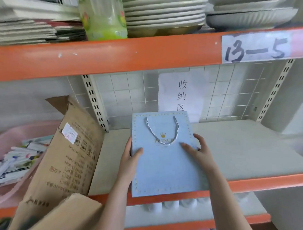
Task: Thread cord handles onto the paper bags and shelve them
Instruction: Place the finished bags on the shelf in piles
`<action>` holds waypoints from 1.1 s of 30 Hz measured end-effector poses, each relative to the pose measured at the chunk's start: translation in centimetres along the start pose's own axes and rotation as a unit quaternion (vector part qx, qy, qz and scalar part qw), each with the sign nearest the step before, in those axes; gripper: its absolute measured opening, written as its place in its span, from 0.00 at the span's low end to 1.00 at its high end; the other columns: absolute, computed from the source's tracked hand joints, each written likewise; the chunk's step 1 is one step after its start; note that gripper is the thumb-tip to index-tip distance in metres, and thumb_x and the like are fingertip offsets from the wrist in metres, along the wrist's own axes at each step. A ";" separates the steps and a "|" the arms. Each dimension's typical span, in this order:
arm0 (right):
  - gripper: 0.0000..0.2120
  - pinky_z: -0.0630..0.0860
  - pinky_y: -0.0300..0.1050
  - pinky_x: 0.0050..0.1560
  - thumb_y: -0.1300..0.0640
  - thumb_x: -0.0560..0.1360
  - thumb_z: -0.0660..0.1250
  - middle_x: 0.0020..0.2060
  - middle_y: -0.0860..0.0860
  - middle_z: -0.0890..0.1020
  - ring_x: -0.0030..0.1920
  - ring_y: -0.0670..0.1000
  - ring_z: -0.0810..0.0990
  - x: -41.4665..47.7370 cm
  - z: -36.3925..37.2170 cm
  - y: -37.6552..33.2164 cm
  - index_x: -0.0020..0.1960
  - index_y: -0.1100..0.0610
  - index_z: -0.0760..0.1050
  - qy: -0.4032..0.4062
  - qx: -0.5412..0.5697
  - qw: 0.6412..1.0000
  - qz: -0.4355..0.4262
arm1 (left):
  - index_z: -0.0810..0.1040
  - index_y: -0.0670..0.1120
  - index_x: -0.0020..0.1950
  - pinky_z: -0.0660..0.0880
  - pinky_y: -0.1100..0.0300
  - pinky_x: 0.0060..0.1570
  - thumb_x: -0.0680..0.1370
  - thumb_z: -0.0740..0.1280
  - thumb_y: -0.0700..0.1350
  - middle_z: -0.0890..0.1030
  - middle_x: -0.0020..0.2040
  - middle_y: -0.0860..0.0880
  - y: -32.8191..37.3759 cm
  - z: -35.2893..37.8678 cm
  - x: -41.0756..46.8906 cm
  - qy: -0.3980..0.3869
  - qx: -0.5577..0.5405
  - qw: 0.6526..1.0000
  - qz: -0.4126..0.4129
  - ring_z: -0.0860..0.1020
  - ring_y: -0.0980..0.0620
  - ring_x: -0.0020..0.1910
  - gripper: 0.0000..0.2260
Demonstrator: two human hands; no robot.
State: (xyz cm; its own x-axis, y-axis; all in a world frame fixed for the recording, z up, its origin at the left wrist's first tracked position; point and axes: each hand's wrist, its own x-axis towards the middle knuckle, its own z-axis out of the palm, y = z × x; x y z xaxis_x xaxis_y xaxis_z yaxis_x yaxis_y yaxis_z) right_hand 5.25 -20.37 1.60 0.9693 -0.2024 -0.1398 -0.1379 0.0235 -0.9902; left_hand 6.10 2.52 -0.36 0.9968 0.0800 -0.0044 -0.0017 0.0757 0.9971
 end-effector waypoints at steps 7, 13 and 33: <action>0.22 0.81 0.52 0.45 0.50 0.70 0.74 0.43 0.52 0.83 0.40 0.51 0.84 4.5 4.4 2.2 0.55 0.35 0.66 -0.051 -0.011 0.998 0.020 | 0.66 0.55 0.69 0.76 0.61 0.49 0.79 0.60 0.32 0.78 0.61 0.53 1.4 -3.0 3.3 0.050 0.035 0.995 -0.079 0.81 0.59 0.50 0.24; 0.23 0.78 0.57 0.52 0.44 0.70 0.71 0.50 0.44 0.81 0.49 0.50 0.82 5.1 5.1 2.8 0.55 0.31 0.60 -0.066 -0.062 0.996 -0.001 | 0.57 0.53 0.75 0.71 0.66 0.50 0.80 0.58 0.32 0.71 0.66 0.52 1.9 -3.0 3.3 0.052 0.106 0.985 -0.125 0.71 0.54 0.61 0.27; 0.31 0.69 0.37 0.53 0.51 0.76 0.67 0.53 0.33 0.74 0.55 0.43 0.75 3.4 7.3 0.4 0.74 0.43 0.56 -0.097 -0.090 0.988 -0.075 | 0.68 0.55 0.69 0.69 0.56 0.49 0.76 0.63 0.48 0.77 0.56 0.53 3.3 -2.7 2.4 0.205 0.225 0.948 -0.094 0.75 0.50 0.53 0.20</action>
State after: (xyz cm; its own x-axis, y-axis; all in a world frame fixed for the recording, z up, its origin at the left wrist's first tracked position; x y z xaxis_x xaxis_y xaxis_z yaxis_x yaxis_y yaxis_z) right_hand 10.01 -13.88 0.66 1.0000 0.0007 -0.0066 -0.0063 -0.1708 -0.9853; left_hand 8.30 5.63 2.73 0.8611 0.4936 -0.1217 0.2983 -0.2967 0.9072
